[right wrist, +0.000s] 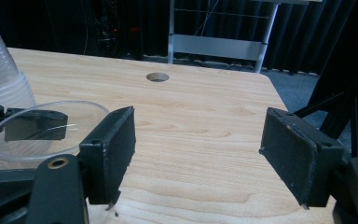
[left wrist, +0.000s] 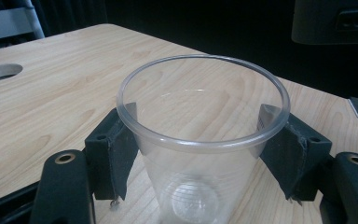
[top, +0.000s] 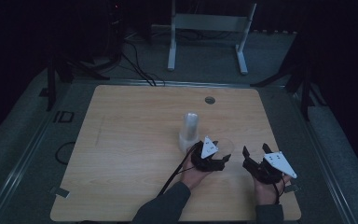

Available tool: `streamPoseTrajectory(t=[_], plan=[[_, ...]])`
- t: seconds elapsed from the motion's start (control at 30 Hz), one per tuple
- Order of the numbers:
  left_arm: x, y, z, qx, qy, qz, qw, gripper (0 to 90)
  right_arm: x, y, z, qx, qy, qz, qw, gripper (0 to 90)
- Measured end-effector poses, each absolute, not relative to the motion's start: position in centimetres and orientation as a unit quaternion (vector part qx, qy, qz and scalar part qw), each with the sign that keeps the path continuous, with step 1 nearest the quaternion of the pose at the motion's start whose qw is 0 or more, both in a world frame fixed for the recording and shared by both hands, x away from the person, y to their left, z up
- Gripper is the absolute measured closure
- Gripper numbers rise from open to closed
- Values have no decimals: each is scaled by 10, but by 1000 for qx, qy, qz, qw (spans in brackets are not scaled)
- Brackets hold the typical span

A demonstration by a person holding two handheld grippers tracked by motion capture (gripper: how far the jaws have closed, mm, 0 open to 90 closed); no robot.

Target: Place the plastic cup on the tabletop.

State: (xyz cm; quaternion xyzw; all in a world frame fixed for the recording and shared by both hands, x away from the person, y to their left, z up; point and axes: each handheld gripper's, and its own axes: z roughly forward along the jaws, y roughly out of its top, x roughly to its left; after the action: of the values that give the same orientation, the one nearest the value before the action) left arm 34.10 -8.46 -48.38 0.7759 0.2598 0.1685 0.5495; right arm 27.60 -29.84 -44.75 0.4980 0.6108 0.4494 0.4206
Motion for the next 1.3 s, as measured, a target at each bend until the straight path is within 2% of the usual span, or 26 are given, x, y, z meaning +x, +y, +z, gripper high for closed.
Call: streamPoseTrajectory(t=[0.57,0.97,1.3], plan=[[340,-86,-488,780,259,163,545,279,276,-298,-448,498,611,450,420,259],[340,-86,-489,785,269,159,535,184,276,-298,-448,498,611,449,421,260],[339,-83,-487,789,268,147,533,148,277,-298,-448,498,612,447,421,259]])
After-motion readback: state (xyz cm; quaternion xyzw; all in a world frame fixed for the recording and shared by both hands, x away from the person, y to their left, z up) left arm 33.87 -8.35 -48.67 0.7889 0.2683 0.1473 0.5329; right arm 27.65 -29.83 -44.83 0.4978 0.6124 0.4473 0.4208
